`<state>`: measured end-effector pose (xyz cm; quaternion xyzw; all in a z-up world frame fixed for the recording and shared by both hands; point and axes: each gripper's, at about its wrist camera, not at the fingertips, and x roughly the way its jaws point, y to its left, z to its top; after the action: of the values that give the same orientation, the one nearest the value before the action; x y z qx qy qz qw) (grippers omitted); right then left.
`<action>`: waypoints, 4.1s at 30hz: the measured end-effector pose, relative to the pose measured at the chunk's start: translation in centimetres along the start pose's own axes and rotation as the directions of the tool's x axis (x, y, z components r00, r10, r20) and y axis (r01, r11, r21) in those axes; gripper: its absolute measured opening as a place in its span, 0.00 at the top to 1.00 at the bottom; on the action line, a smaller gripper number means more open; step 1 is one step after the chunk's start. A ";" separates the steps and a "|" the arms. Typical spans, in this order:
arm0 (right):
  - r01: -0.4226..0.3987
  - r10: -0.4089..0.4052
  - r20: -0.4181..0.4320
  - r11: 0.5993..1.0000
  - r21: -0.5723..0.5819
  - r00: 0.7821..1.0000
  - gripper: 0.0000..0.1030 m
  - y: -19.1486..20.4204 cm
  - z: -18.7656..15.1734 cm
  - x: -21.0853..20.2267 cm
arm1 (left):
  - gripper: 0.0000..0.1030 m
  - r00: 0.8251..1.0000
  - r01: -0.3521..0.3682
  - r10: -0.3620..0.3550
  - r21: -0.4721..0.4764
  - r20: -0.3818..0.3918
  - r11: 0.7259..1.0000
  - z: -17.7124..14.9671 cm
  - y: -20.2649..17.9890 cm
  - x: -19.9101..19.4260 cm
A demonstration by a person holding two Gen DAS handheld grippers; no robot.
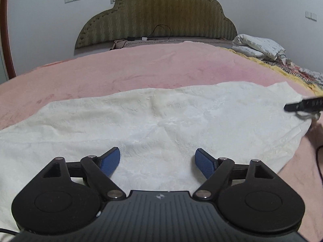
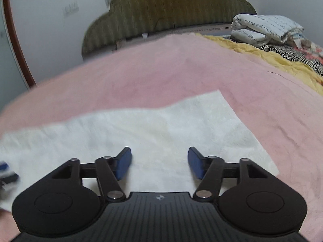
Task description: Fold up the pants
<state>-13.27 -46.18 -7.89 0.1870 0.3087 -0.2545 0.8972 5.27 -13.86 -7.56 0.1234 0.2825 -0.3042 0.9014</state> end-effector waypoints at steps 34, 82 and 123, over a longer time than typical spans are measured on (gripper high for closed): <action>-0.428 0.193 0.396 0.598 0.678 0.898 0.33 -9.7 -2.4 1.8 | 0.00 0.999 -0.003 0.003 -0.007 -0.039 1.000 -0.1 0.1 0.7; 0.007 0.214 0.159 0.577 -0.817 0.964 0.78 24.2 -7.1 -4.3 | 0.95 0.921 0.388 -0.370 -0.340 0.119 0.856 6.5 3.1 0.5; -0.307 0.463 0.042 0.651 -0.694 0.885 0.39 24.0 -3.5 -7.6 | 0.09 0.940 -0.312 0.324 -0.115 0.103 0.943 8.0 11.4 -5.6</action>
<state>-6.30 -22.67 -1.31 -0.1153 0.2327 0.0527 0.9643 12.07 -5.41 2.78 0.1049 0.2182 -0.1473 0.9590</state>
